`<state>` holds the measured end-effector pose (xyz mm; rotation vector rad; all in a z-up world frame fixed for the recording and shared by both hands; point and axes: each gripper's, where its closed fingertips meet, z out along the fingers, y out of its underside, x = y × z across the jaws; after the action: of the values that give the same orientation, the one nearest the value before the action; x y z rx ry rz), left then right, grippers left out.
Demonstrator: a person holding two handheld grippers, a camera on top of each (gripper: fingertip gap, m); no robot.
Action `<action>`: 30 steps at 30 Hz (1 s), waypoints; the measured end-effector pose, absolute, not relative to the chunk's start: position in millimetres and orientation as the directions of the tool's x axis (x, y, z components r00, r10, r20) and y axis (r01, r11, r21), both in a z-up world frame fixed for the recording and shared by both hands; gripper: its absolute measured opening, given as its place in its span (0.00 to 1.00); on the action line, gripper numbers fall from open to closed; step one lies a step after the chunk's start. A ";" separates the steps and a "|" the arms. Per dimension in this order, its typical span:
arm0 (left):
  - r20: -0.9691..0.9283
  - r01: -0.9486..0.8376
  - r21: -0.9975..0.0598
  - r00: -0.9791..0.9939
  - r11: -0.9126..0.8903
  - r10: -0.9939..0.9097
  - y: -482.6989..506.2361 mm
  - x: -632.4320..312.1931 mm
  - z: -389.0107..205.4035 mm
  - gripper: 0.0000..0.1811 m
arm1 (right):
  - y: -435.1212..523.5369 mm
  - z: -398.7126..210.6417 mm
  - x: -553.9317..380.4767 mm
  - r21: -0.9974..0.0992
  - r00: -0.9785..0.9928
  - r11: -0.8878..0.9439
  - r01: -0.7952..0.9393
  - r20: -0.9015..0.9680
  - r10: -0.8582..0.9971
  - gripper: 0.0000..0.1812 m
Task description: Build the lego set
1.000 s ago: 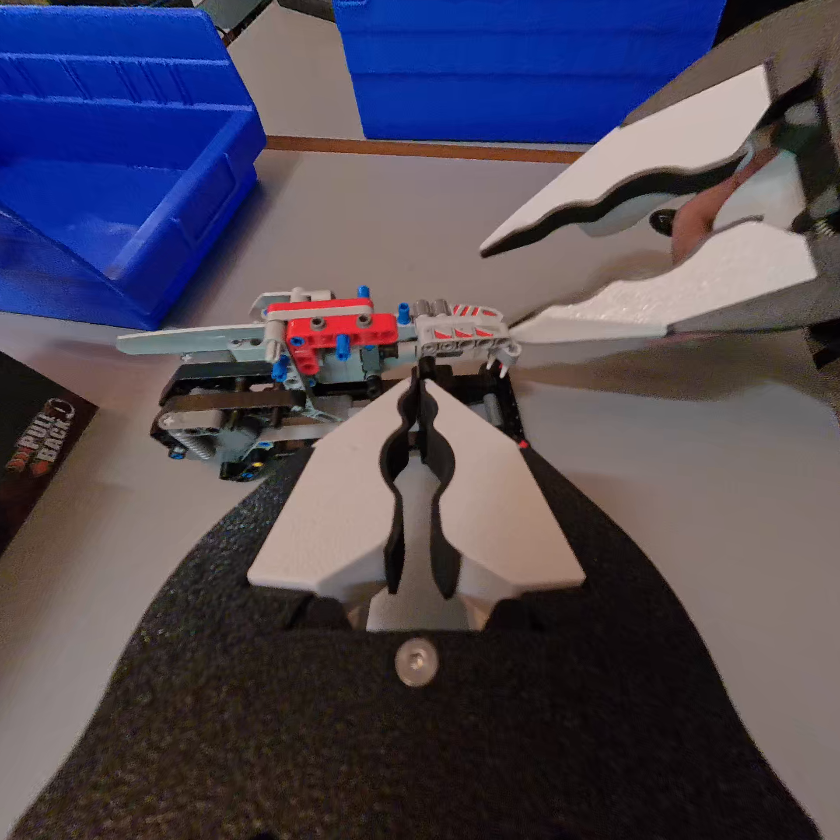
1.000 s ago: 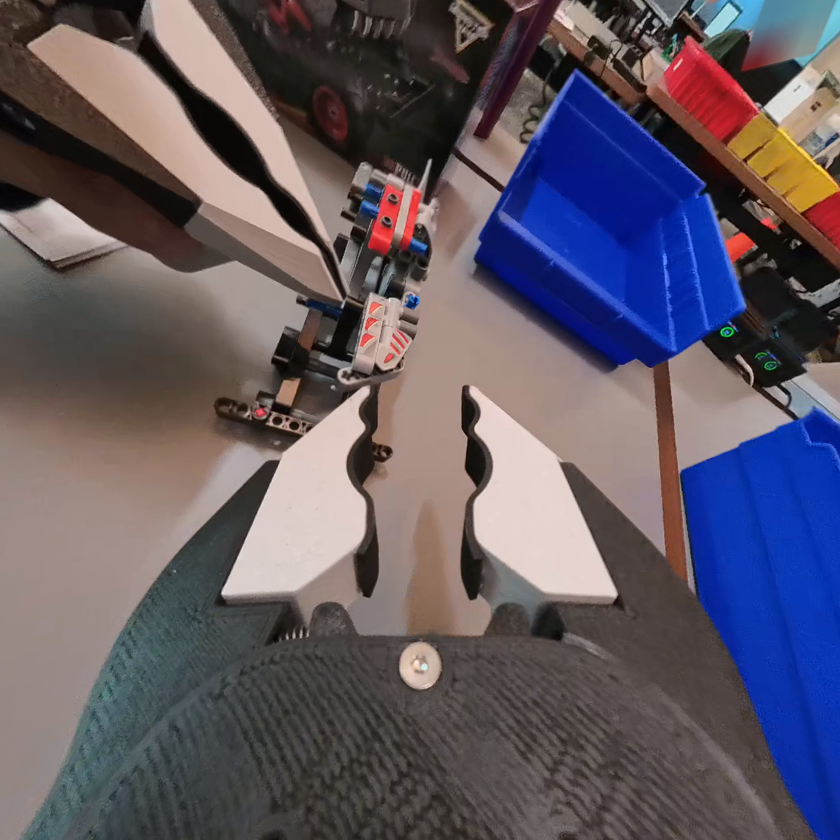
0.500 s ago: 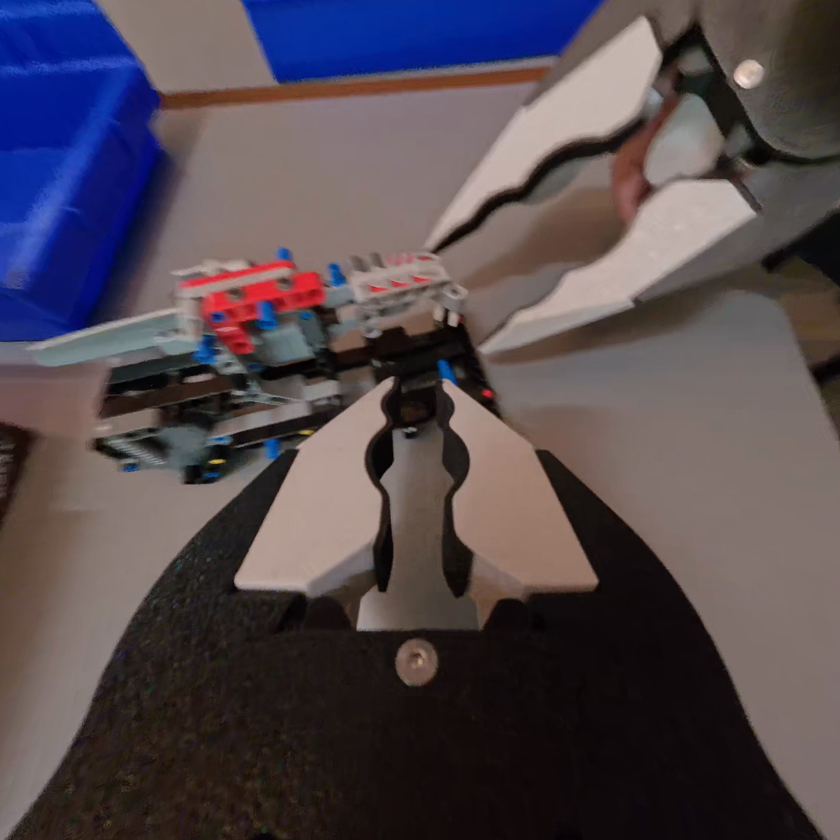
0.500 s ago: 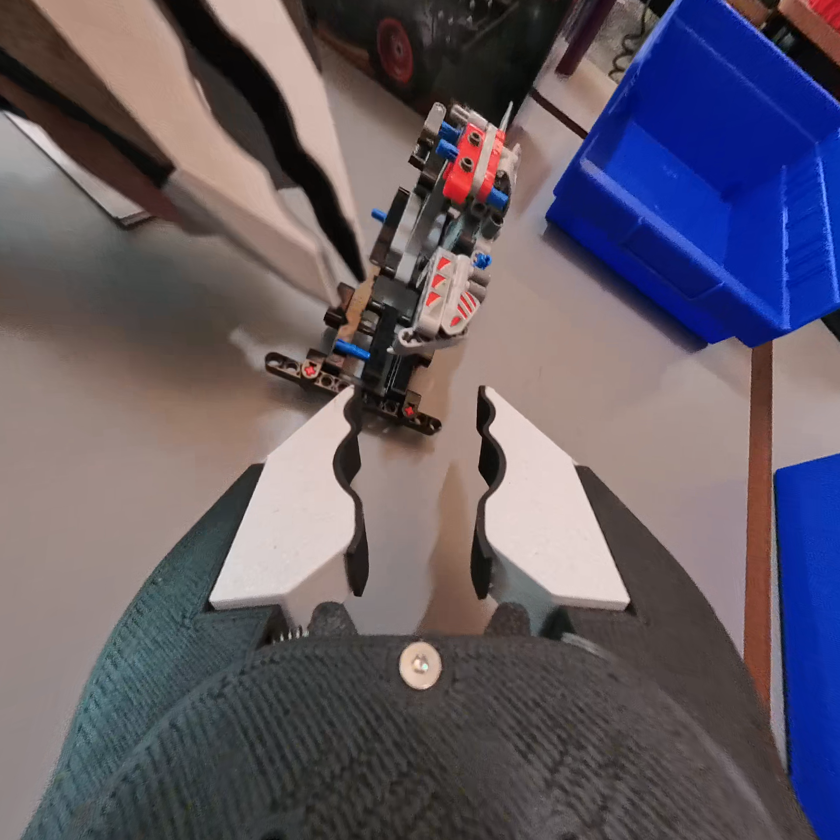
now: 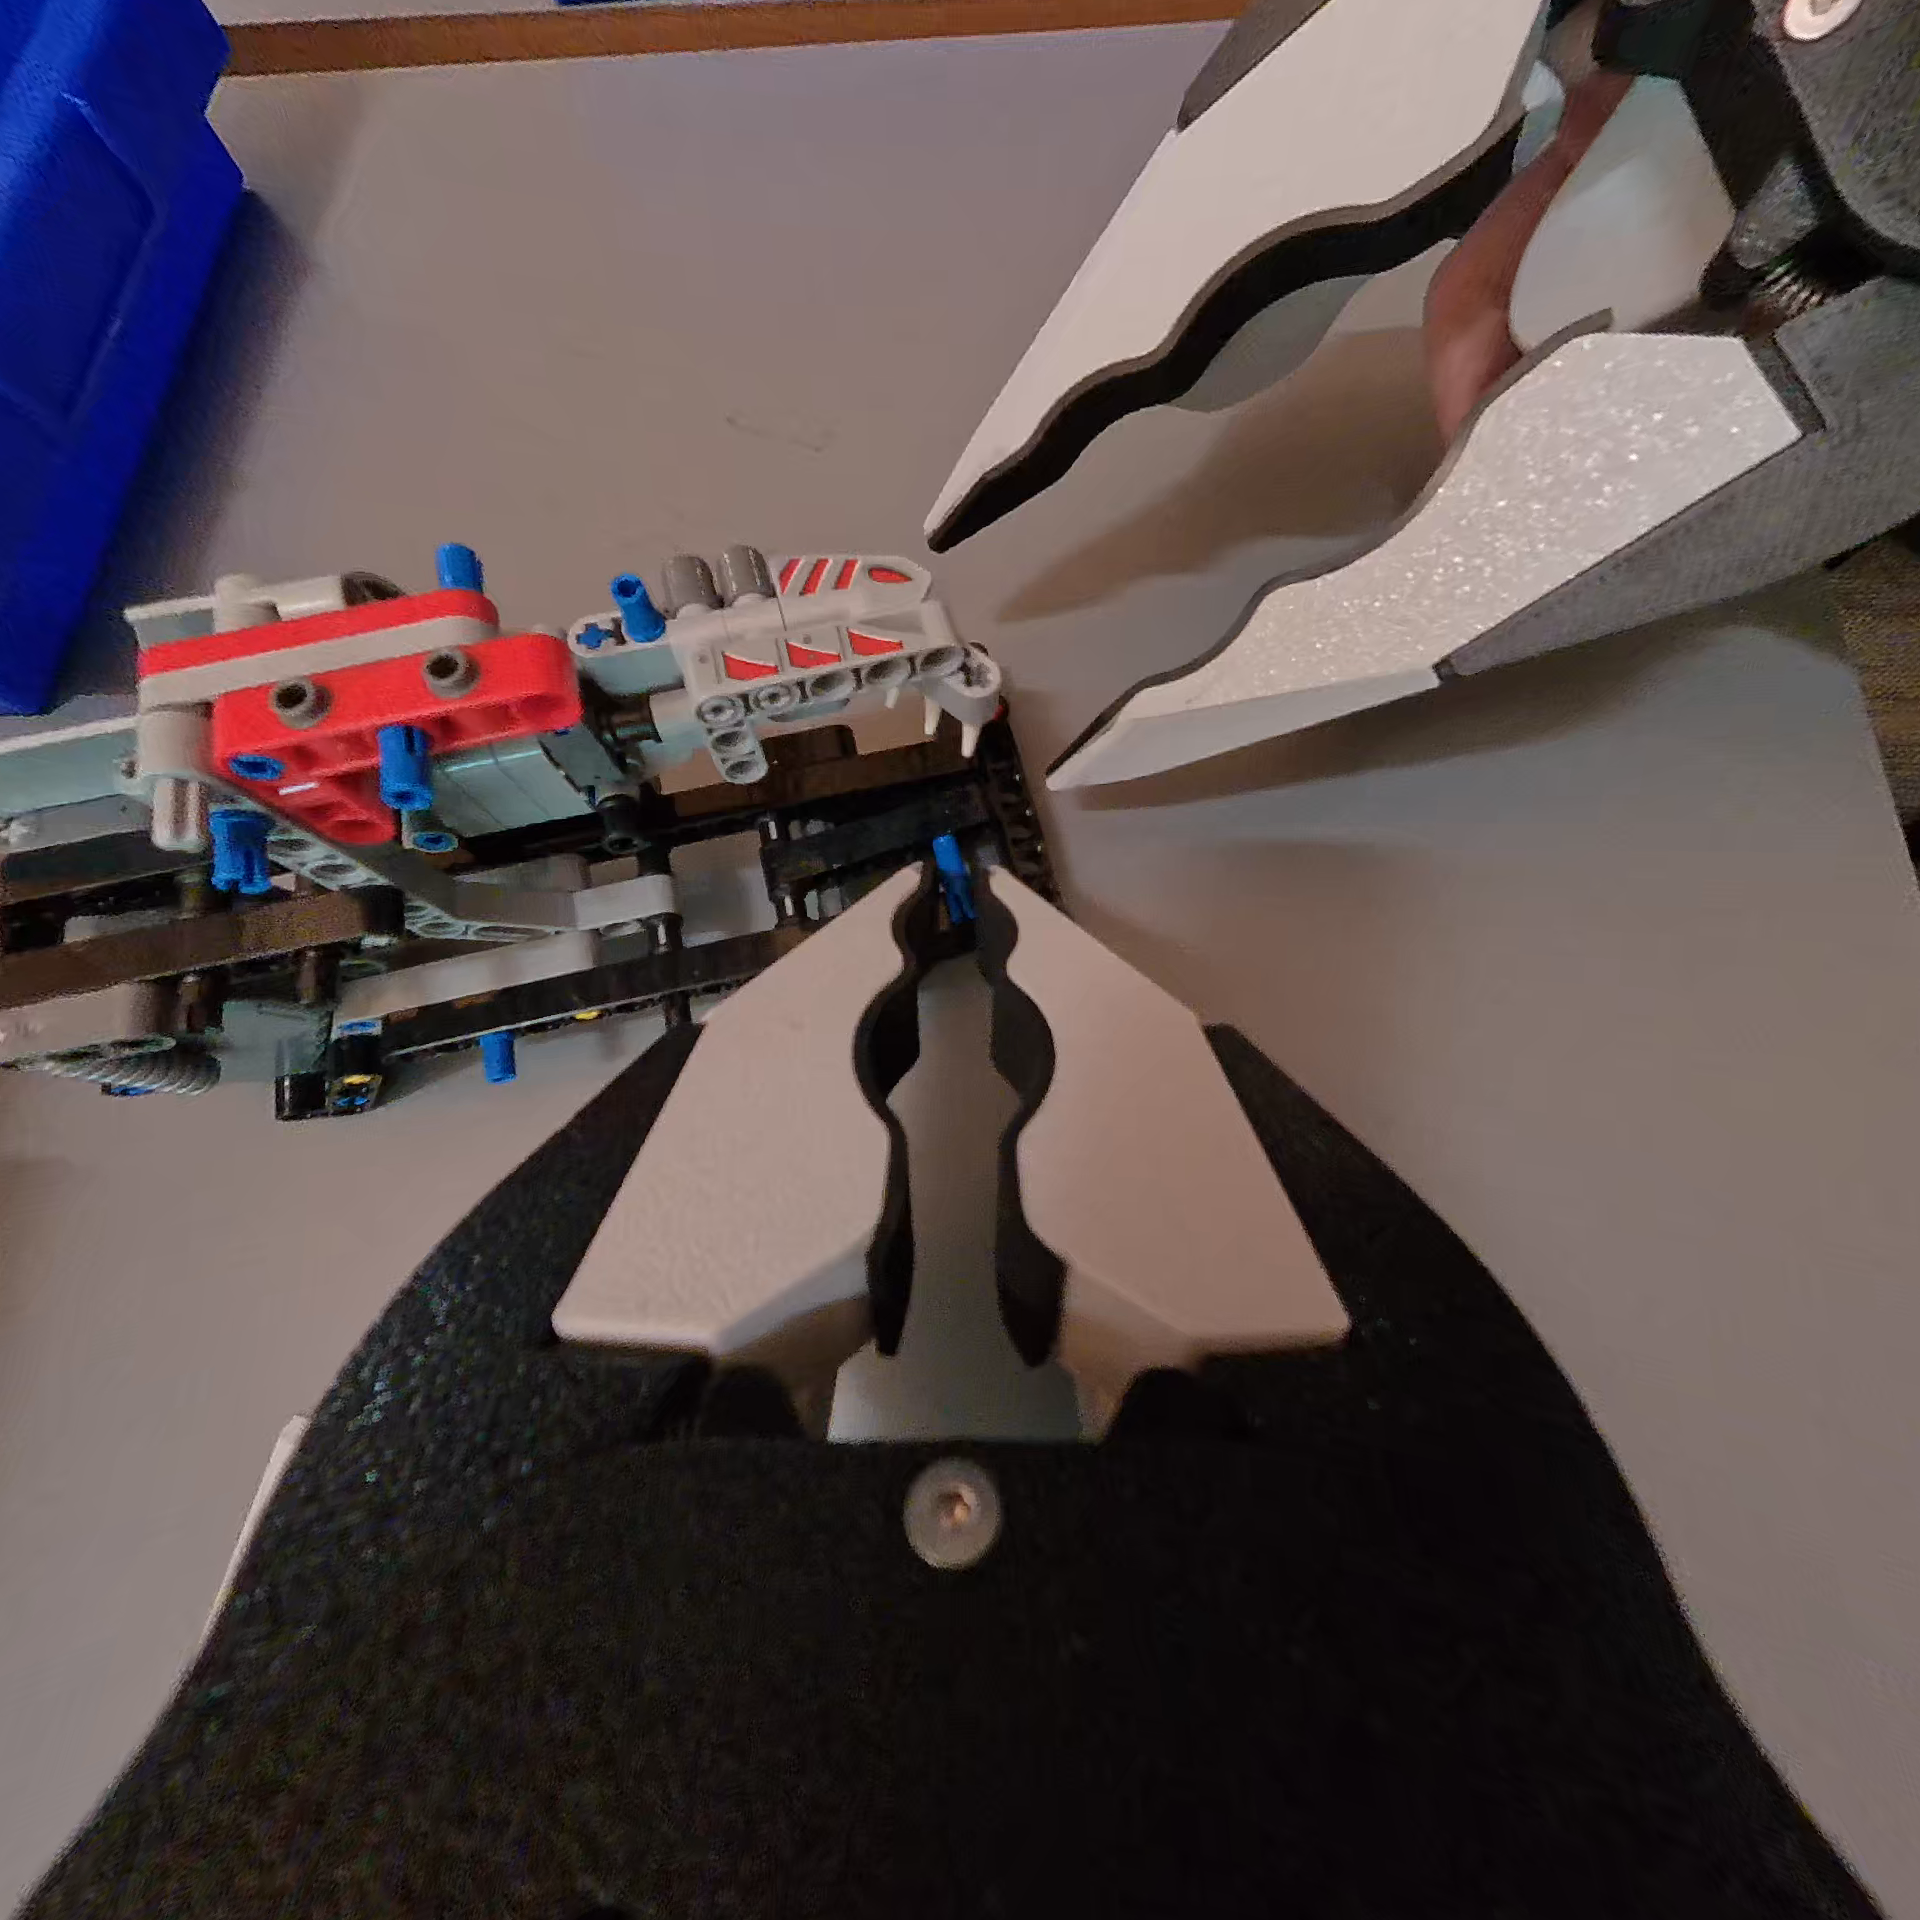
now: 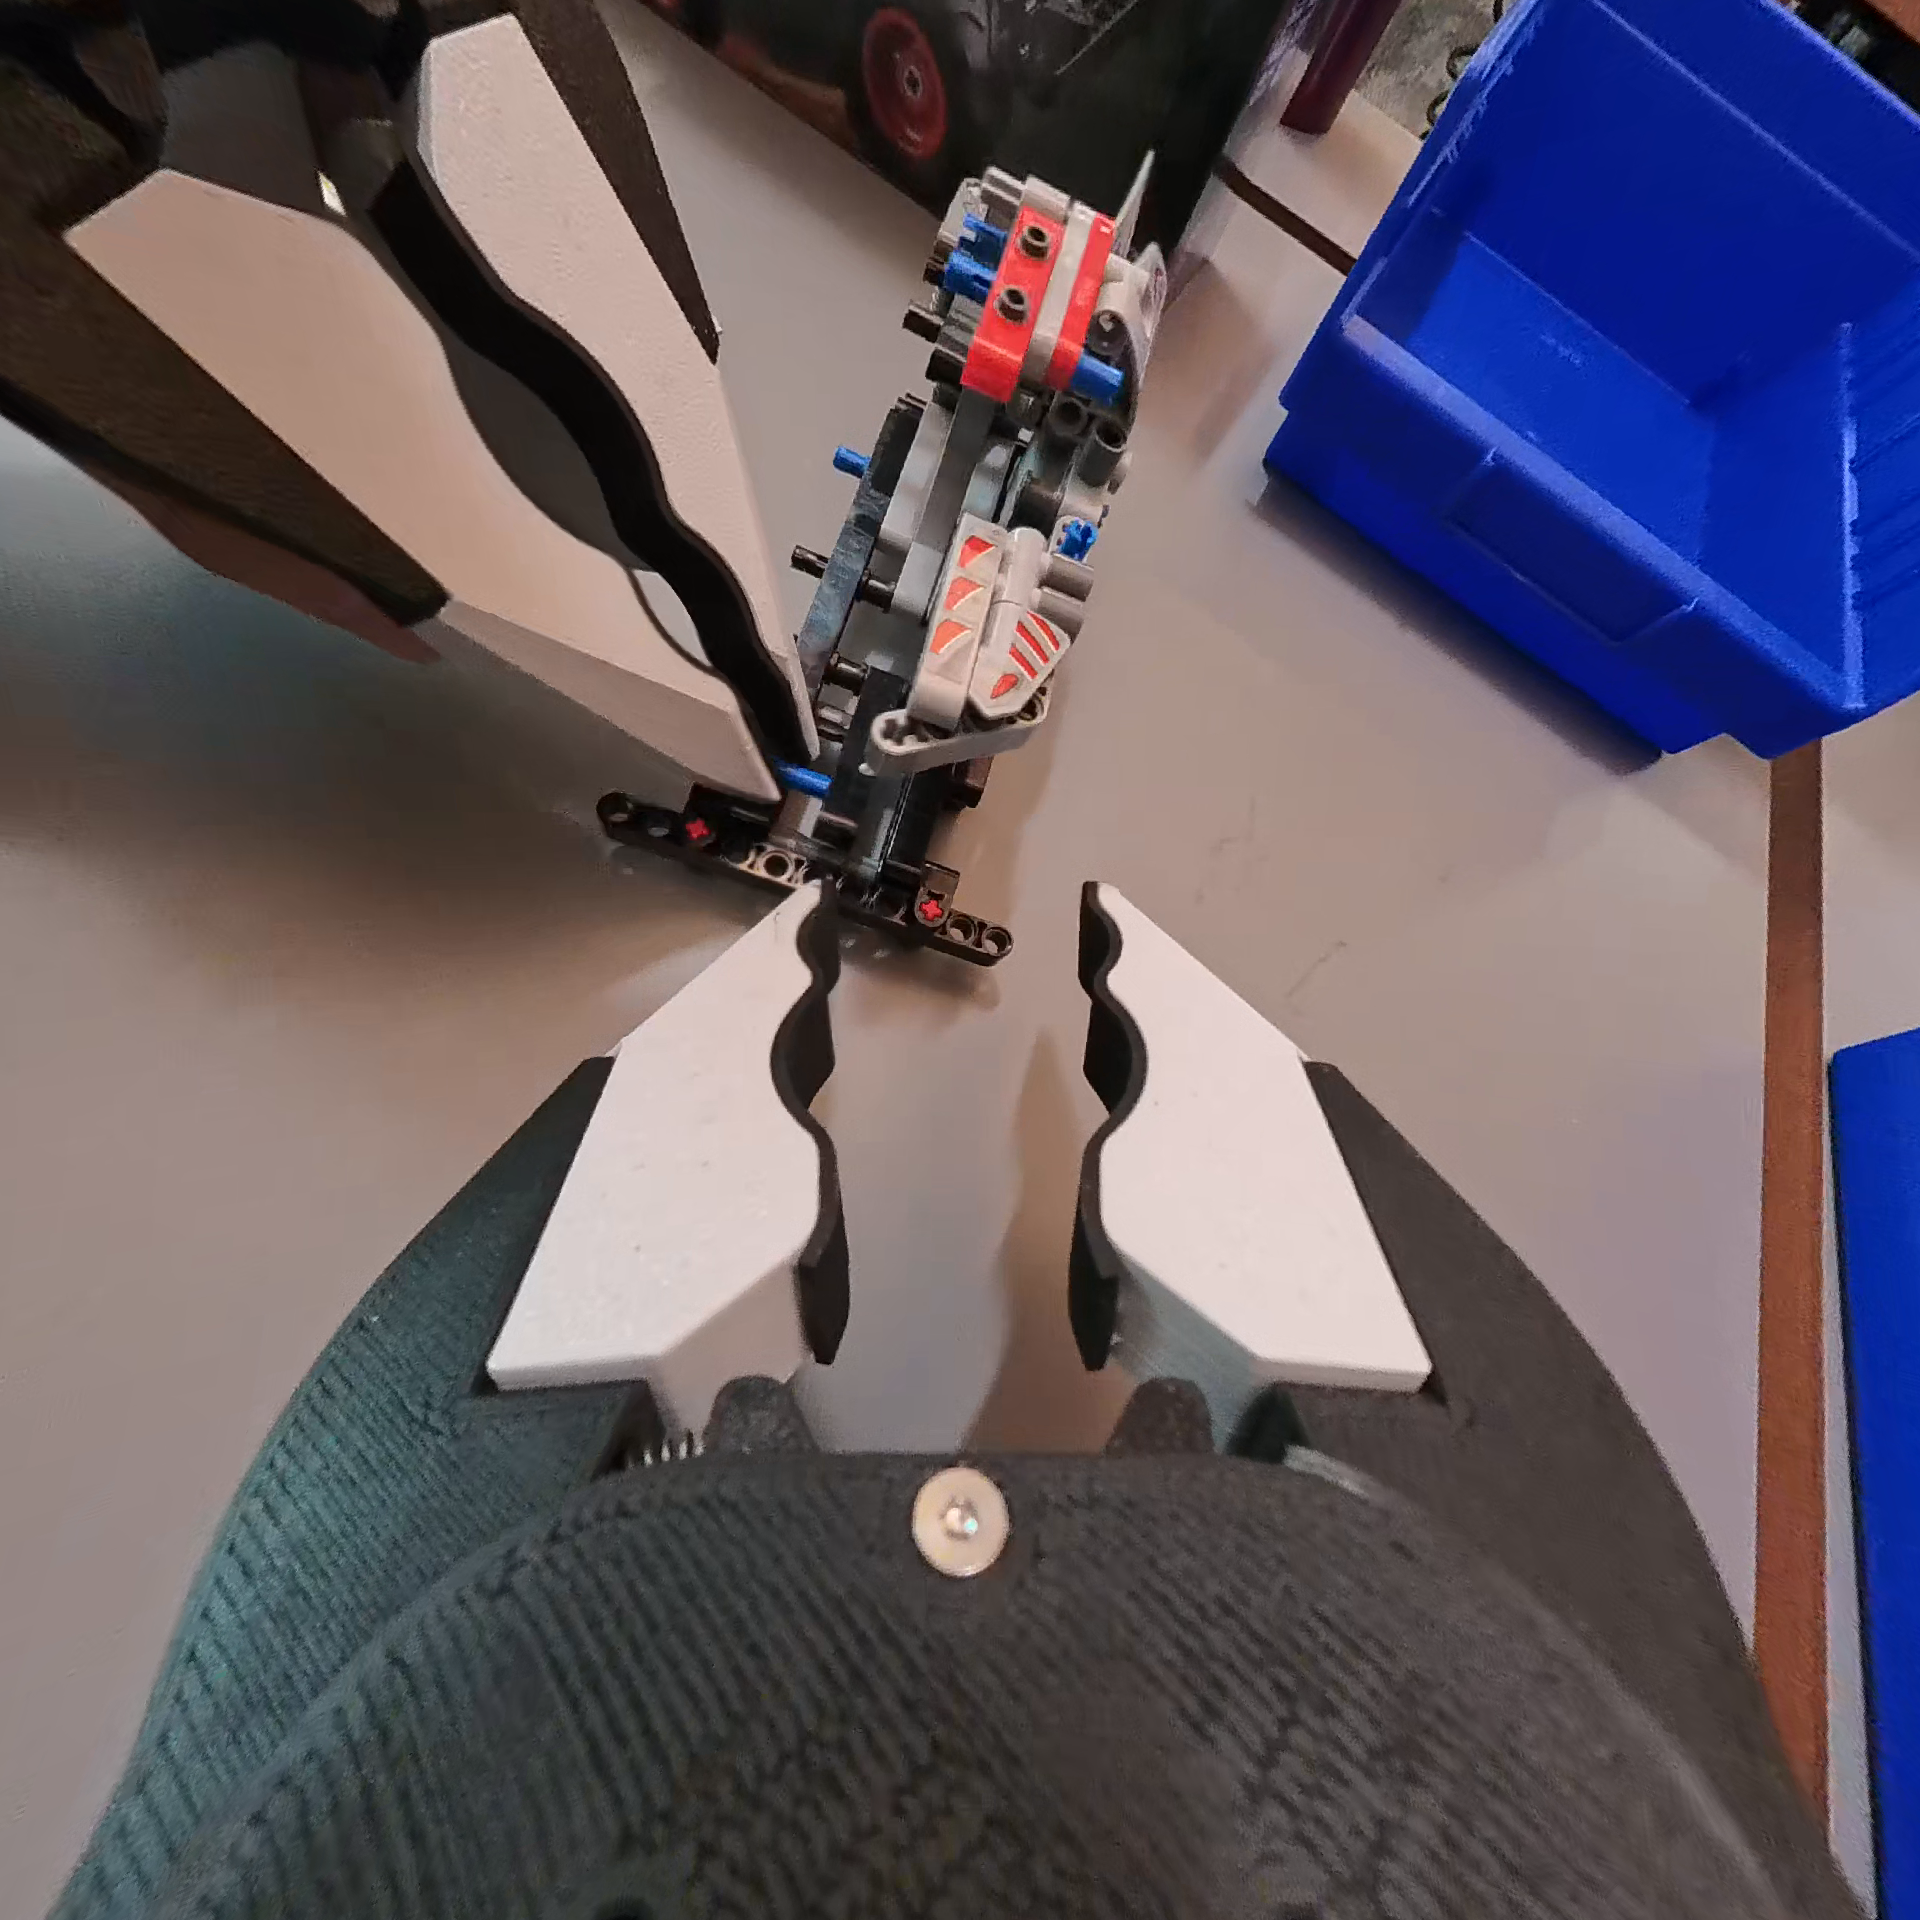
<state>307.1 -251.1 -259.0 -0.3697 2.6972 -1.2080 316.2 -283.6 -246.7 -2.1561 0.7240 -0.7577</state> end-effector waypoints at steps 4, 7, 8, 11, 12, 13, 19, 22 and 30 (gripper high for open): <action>-0.015 -0.179 -0.759 -0.956 0.626 -0.292 -249.5 307.7 -256.1 0.02 | -280.8 -243.9 316.2 -0.777 0.675 -0.589 -0.222 0.313 -0.668 0.25; 0.025 -0.209 -0.789 -0.950 0.578 -0.311 -248.4 311.7 -246.9 0.01 | -277.9 -240.6 317.6 -0.786 0.672 -0.583 -0.207 0.319 -0.669 0.25; 0.034 -0.216 -0.797 -0.948 0.563 -0.315 -247.4 313.3 -243.5 0.01 | -277.9 -238.9 318.5 -0.789 0.666 -0.581 -0.202 0.324 -0.672 0.25; 0.043 -0.228 -0.825 -0.937 0.516 -0.345 -243.3 321.5 -232.7 0.01 | -277.8 -232.8 321.1 -0.796 0.649 -0.578 -0.180 0.345 -0.678 0.25; 0.040 -0.228 -0.831 -0.934 0.507 -0.355 -241.4 324.5 -230.2 0.01 | -277.8 -230.1 322.7 -0.800 0.638 -0.575 -0.172 0.355 -0.683 0.25; 0.035 -0.228 -0.835 -0.930 0.500 -0.367 -239.1 327.9 -228.1 0.01 | -277.0 -227.2 324.3 -0.804 0.630 -0.573 -0.161 0.363 -0.687 0.25; 0.026 -0.227 -0.852 -0.918 0.471 -0.396 -234.1 338.3 -224.1 0.00 | -261.0 -214.6 333.6 -0.860 0.626 -0.489 -0.144 0.304 -0.719 0.30; 0.012 -0.216 -0.853 -0.918 0.476 -0.396 -234.3 338.5 -223.9 0.00 | -258.7 -215.0 340.1 -0.899 0.638 -0.402 -0.177 0.206 -0.742 0.32; -0.010 -0.194 -0.864 -0.917 0.465 -0.400 -235.2 340.4 -223.4 0.00 | -251.1 -227.5 353.8 -0.914 0.687 -0.336 -0.227 0.094 -0.721 0.23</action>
<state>340.4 -235.2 -223.4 -0.5150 2.5024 -1.4338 353.8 -251.1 -227.5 -1.8886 0.7407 -0.6131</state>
